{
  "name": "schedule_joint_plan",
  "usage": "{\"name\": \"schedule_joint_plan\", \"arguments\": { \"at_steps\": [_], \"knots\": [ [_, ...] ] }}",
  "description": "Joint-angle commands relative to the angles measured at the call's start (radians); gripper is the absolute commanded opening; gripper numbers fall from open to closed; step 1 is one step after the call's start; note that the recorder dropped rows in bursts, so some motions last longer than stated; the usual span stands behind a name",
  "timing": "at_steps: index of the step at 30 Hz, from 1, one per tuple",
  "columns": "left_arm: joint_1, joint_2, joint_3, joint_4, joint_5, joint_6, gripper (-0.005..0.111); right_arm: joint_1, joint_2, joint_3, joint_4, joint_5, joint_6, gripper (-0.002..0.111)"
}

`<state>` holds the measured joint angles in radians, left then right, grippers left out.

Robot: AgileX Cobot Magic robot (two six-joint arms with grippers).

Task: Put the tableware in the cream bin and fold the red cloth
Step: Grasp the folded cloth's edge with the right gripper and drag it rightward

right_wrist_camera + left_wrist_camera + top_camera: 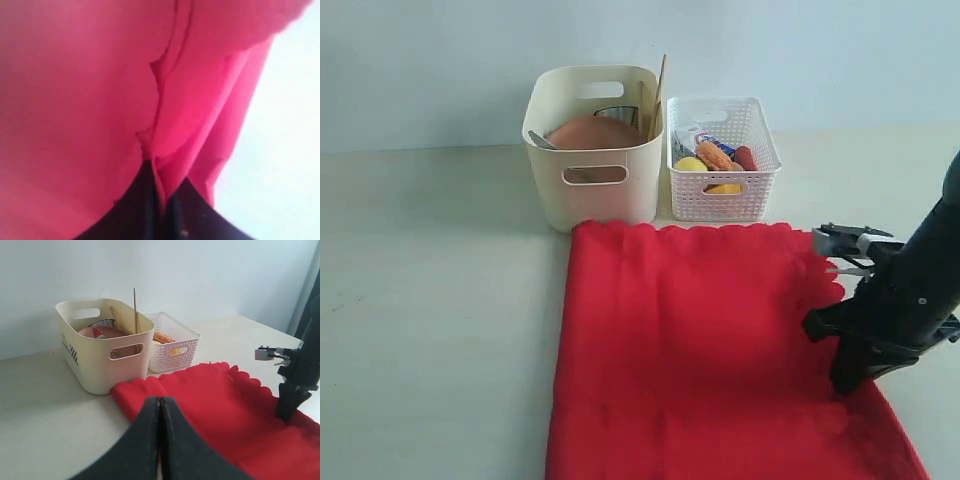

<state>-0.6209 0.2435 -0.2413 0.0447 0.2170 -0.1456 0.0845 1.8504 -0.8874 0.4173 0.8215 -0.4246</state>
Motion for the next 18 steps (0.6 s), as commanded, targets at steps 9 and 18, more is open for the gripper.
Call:
{"name": "schedule_joint_plan", "arguments": {
  "at_steps": [9,18],
  "knots": [
    [0.004,-0.020,0.003,-0.001,-0.009,-0.008,0.000,-0.080,-0.001,-0.008,-0.372,0.050,0.341,0.000],
    [0.243,-0.117,0.005,-0.001,0.034,-0.008,0.000,-0.322,-0.001,-0.008,-0.378,0.074,0.343,0.000]
  ]
}}
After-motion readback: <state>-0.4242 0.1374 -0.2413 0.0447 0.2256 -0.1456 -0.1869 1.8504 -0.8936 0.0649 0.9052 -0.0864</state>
